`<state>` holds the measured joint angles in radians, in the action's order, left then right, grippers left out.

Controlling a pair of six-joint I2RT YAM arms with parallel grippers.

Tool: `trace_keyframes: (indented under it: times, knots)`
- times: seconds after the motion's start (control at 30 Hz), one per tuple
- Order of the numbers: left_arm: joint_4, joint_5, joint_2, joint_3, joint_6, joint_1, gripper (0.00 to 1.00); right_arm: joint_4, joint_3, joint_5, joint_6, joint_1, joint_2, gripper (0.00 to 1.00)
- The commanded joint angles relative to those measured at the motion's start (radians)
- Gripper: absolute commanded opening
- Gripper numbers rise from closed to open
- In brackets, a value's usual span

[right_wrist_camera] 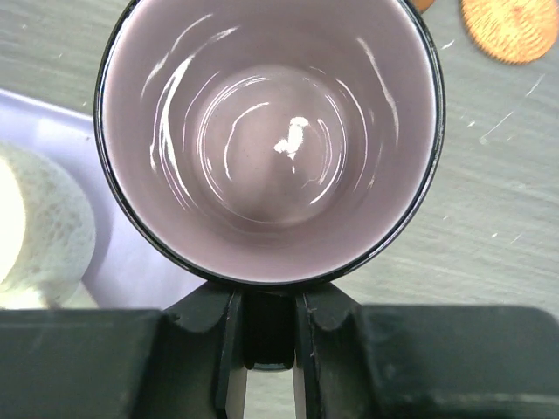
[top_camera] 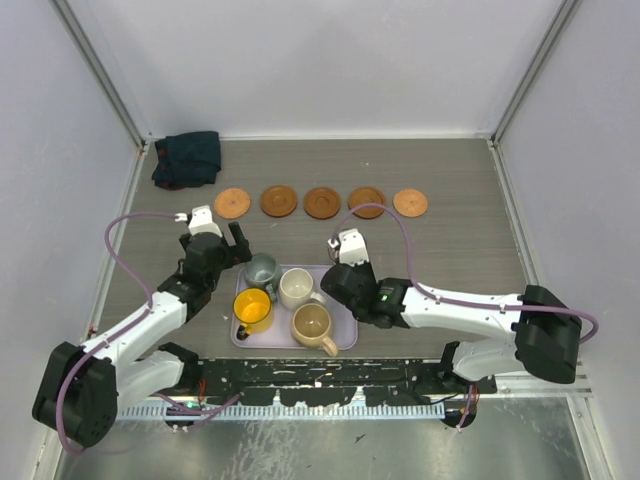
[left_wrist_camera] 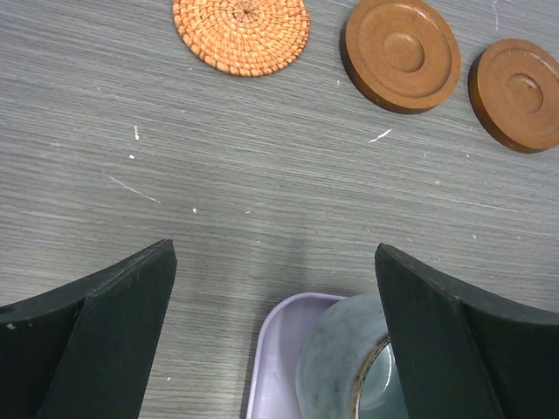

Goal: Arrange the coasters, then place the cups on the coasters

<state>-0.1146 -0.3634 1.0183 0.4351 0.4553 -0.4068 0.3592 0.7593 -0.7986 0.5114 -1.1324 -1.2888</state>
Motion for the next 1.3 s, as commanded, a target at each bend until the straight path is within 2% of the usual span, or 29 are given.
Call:
trace_keyframes:
  times: [0.0, 0.27, 0.47, 0.7, 0.9, 1.27]
  knots:
    - [-0.044, -0.002, -0.019, 0.01, -0.013, -0.007, 0.98, -0.181, 0.059, -0.155, -0.177, 0.051, 0.043, 0.01]
    - [-0.024, 0.019, -0.048, 0.019, -0.041, -0.008, 0.98, -0.345, 0.068, 0.048, -0.278, 0.367, 0.071, 0.01]
    - [0.073, 0.001, -0.053, 0.077, -0.024, -0.007, 0.98, -0.428, 0.131, 0.153, -0.334, 0.564, -0.016, 0.01]
    - [0.08, -0.001, -0.106, 0.068, -0.007, -0.007, 0.98, -0.5, 0.187, 0.284, -0.326, 0.745, -0.147, 0.01]
    - [0.096, -0.013, -0.113, 0.067, -0.003, -0.007, 0.98, -0.56, 0.195, 0.394, -0.295, 0.869, -0.248, 0.01]
    - [0.085, 0.0, -0.081, 0.076, 0.0, -0.007, 0.98, -0.666, 0.168, 0.459, -0.305, 0.932, -0.298, 0.01]
